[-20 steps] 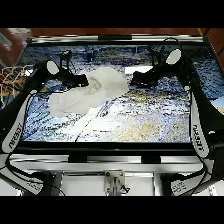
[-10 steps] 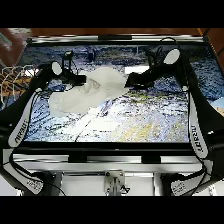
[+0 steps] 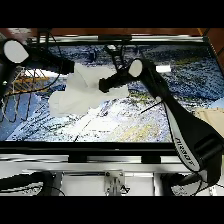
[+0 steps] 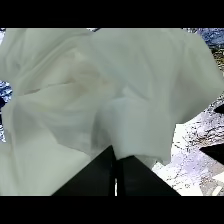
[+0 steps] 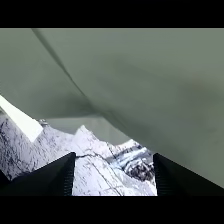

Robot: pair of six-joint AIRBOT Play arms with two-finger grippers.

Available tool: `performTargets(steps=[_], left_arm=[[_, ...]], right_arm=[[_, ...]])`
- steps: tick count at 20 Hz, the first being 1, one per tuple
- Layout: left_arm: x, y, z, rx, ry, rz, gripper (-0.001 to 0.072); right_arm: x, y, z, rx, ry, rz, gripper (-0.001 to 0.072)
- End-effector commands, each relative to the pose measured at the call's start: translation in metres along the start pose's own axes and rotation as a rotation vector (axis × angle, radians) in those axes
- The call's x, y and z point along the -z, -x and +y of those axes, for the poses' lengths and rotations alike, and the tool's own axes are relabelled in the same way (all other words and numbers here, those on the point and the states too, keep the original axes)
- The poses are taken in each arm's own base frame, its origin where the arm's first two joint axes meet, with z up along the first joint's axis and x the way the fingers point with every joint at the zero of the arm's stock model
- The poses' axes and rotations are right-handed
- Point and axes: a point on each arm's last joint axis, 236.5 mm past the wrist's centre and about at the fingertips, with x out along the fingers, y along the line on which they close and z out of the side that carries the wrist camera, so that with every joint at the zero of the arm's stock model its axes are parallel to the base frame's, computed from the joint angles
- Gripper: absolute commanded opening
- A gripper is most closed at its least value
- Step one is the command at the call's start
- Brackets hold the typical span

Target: Fold the shirts.

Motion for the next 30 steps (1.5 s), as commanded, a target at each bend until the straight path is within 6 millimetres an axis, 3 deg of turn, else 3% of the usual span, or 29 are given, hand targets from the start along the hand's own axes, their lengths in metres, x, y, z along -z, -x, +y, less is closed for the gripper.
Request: performTargets(steps=[1,4,8,10,15,17,20,21,23,24,25,27,30], left_arm=[[-0.006,0.028,-0.008,0.001,-0.01,-0.038,0.0048],[-0.004,0.021,0.003,-0.025,-0.009,-0.025,0.0048],[-0.001,0.013,0.014,-0.038,0.009,-0.009,0.0047],[0.0,0.01,0.011,-0.026,0.013,-0.005,0.0048],[0.0,0.01,0.011,-0.024,0.016,-0.005,0.0047],[0.0,0.01,0.011,-0.024,0.015,-0.004,0.0047],[0.0,0.011,0.007,-0.01,0.021,-0.004,0.0047],[-0.001,0.011,0.004,0.005,0.026,-0.006,0.0047],[-0.002,0.011,-0.004,0.04,0.039,-0.01,0.0047],[-0.002,0.011,-0.006,0.045,0.041,-0.011,0.0047],[-0.002,0.011,-0.006,0.045,0.032,-0.011,0.0047],[-0.002,0.011,-0.006,0.044,-0.031,-0.011,0.0047],[-0.005,0.019,-0.01,0.049,-0.115,-0.03,0.0047]], right_arm=[[-0.025,-0.01,0.039,-0.014,0.08,-0.114,0.061],[-0.021,-0.005,0.048,-0.026,0.089,-0.095,0.0609],[-0.035,0.013,0.05,-0.027,0.084,-0.146,0.0609],[-0.032,0.006,0.062,-0.059,0.072,-0.139,0.0663],[-0.027,-0.027,0.076,-0.073,0.025,-0.148,0.0663],[-0.027,-0.037,0.061,-0.035,0.0,-0.151,0.0663],[-0.026,-0.041,0.017,0.095,-0.056,-0.155,0.0658],[-0.026,-0.041,0.006,0.12,-0.077,-0.155,0.0615],[-0.027,-0.042,-0.008,0.135,-0.114,-0.163,0.0293],[-0.029,-0.041,-0.012,0.138,-0.12,-0.173,0.0159],[-0.032,-0.038,-0.014,0.143,-0.12,-0.18,0.007],[-0.038,-0.023,-0.016,0.163,-0.084,-0.19,0.007],[-0.049,0.031,0.001,0.176,0.074,-0.194,0.007]])
